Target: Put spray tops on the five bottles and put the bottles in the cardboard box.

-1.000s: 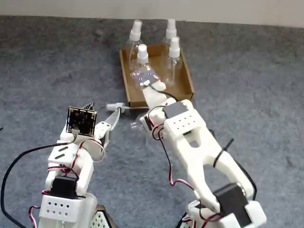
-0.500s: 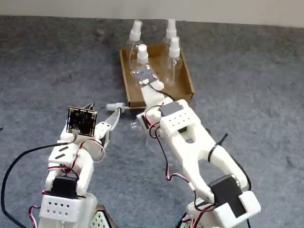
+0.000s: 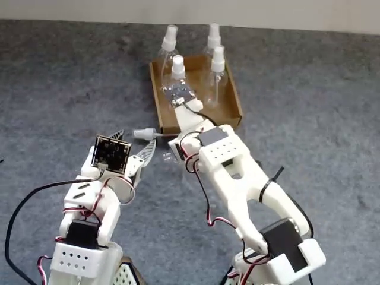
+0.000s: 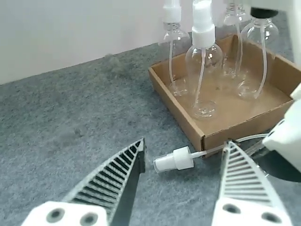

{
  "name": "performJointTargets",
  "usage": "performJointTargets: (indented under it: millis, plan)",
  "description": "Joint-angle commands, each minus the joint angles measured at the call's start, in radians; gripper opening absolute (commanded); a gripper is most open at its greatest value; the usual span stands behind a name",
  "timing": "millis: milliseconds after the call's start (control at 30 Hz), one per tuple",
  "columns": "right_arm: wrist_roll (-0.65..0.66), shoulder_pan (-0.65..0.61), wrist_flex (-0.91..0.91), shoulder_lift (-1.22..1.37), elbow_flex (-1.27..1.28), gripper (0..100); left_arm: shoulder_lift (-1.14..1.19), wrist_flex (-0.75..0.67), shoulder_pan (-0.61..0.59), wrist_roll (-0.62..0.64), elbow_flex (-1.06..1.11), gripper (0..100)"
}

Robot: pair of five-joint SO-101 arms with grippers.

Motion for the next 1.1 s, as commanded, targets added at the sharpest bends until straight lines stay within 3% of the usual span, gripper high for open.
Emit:
performJointTargets:
  millis: [0,433,767,1067]
  plan:
    - [-0.011,-0.012,-0.013,-0.001,-0.044,29.3,-0.005,-0.021,0.016,-0.008,-0.007,20]
    - [-0.011,-0.010,-0.018,-0.002,0.039,29.1,-0.005,-0.021,0.016,-0.008,-0.007,20]
    - [-0.011,-0.021,-0.008,-0.019,0.114,16.9,-0.005,-0.021,0.016,-0.008,-0.007,20]
    - [-0.005,-0.064,0.157,-0.019,0.157,16.9,-0.005,-0.021,0.016,-0.008,-0.007,20]
